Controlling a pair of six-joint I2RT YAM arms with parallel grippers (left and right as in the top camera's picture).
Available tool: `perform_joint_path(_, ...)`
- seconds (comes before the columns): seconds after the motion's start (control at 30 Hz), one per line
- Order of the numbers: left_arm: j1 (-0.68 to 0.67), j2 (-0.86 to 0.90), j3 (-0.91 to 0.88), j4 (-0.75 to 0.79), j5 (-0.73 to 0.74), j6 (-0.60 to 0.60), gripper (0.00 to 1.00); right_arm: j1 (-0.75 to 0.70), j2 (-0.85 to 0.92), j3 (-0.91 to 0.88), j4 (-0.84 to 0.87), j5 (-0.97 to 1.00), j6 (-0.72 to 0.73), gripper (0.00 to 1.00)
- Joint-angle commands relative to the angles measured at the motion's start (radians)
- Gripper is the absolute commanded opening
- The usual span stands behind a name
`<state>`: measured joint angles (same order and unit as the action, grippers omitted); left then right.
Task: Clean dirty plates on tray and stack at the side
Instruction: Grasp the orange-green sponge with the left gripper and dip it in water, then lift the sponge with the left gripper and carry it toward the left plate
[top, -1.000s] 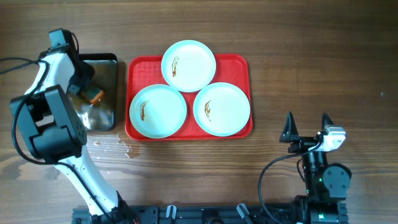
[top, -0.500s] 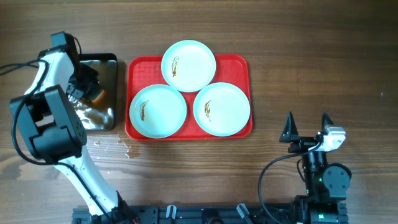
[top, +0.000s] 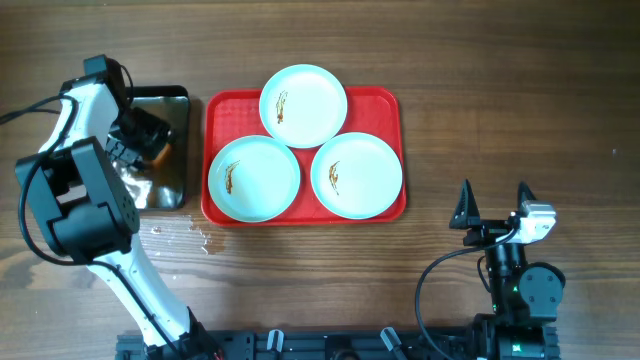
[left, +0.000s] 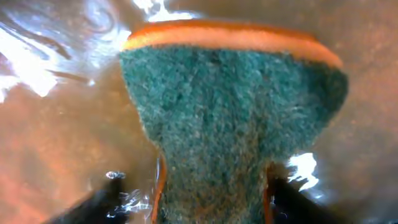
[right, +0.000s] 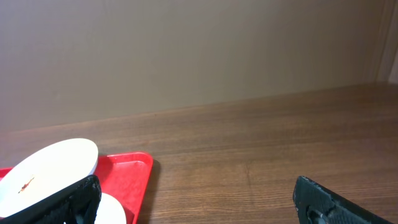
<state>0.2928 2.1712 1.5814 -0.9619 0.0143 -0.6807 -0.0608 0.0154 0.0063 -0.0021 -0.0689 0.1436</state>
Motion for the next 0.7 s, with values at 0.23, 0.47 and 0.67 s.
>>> perform_joint_path(0.23,-0.02,0.019,-0.011,0.016,0.038,-0.001,0.04,0.002,-0.004,-0.001,0.003,0.014,-0.012,1.0)
perform_joint_path(0.47,-0.018,0.019,-0.011,0.084,-0.032,-0.001,0.98,0.002,-0.004,-0.001,0.003,0.014,-0.012,1.0)
perform_joint_path(0.67,-0.018,0.014,-0.011,0.082,-0.057,0.0,0.04,0.002,-0.004,-0.001,0.003,0.014,-0.012,1.0)
